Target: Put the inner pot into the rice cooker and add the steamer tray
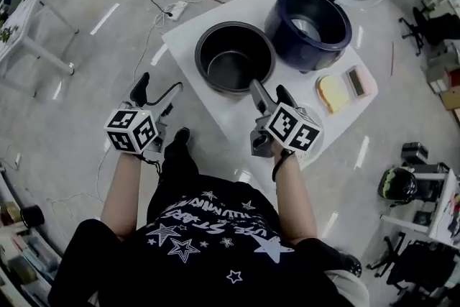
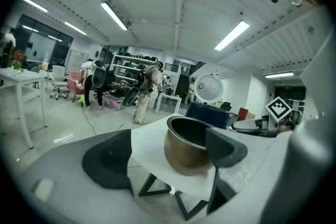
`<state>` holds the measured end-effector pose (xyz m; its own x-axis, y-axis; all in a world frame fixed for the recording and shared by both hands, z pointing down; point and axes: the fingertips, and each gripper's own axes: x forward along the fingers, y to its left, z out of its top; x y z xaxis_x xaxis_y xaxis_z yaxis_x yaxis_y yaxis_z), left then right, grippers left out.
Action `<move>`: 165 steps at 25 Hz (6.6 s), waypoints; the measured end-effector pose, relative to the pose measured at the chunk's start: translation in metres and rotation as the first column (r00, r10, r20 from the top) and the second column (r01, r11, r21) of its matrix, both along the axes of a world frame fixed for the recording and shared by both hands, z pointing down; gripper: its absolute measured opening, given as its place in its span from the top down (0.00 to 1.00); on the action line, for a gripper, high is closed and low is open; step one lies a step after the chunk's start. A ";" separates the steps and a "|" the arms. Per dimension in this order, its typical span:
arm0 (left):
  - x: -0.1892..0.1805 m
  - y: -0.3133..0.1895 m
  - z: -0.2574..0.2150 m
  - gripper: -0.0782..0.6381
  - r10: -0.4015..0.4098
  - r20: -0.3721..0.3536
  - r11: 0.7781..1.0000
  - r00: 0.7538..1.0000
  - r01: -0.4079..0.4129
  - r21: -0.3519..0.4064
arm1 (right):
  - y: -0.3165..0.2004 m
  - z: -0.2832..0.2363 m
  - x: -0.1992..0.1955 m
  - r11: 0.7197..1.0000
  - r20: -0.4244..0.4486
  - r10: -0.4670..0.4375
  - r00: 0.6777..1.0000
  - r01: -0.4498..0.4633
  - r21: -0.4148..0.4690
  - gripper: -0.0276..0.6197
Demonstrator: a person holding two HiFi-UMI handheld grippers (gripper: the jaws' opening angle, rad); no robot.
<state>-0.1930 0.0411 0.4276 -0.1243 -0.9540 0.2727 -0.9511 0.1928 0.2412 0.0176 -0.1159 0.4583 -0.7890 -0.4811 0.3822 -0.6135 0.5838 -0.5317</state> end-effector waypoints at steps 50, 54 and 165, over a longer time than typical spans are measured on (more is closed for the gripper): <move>0.015 -0.231 0.092 0.36 0.763 -0.189 0.552 0.618 -0.776 -0.305 | -0.048 0.069 -0.007 0.829 -0.591 0.478 0.650 -0.556 0.059 0.81; 0.008 -0.221 0.095 0.57 0.749 -0.169 0.570 0.640 -0.753 -0.328 | -0.050 0.053 -0.016 0.847 -0.567 0.491 0.661 -0.513 0.136 0.80; 0.109 -0.479 -0.068 0.42 0.792 0.236 0.610 0.563 -0.725 -0.319 | -0.279 -0.081 0.103 0.867 -0.429 0.498 0.754 -0.444 0.227 0.43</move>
